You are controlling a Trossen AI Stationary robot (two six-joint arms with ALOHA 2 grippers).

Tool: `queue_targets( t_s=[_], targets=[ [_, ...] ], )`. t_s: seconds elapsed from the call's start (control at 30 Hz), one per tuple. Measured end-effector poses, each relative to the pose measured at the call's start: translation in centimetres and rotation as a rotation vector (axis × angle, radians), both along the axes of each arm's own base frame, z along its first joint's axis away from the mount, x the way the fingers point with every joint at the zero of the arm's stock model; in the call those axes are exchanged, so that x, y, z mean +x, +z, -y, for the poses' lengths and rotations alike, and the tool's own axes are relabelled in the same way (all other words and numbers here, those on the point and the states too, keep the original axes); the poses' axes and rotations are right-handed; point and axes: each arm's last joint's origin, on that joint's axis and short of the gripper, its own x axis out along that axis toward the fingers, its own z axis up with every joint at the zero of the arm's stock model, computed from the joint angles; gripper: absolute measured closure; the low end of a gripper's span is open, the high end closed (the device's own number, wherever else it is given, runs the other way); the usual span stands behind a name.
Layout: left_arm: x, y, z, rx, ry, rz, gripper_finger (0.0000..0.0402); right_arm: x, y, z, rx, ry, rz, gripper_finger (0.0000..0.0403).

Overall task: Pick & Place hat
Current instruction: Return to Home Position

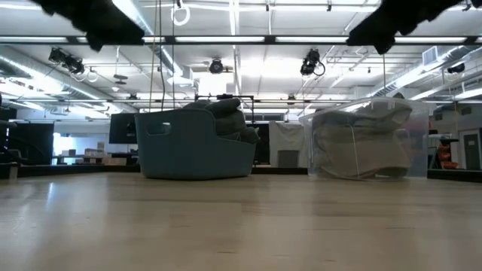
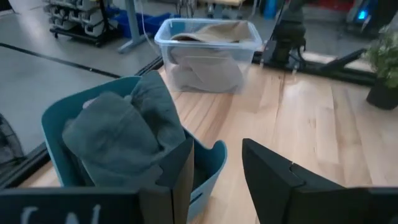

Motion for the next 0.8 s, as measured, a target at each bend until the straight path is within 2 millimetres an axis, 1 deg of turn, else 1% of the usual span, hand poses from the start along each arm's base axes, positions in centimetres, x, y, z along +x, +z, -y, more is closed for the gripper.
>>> queue_targets(
  t_s=[0.13,0.4,0.57,0.8],
  targets=[
    [-1.5,-2.5,-0.4,-0.020,-0.001,0.086,0.0262,-1.3,-1.9,-0.4,-0.003,0.058,0.091,0.0289],
    [-3.5,-6.4,-0.9,-0.013,-0.011,0.219,0.0262,-3.8,-4.9,-0.3,-0.035,0.092,0.278,0.0289],
    [-4.4,-7.4,-1.2,0.016,-0.006,0.286,0.0262,-4.9,-6.7,-0.3,-0.030,0.126,0.323,0.0289],
    [-5.4,-8.2,-1.5,0.047,-0.008,0.344,0.0262,-5.7,-9.0,-0.3,-0.048,0.132,0.386,0.0289]
  ],
)
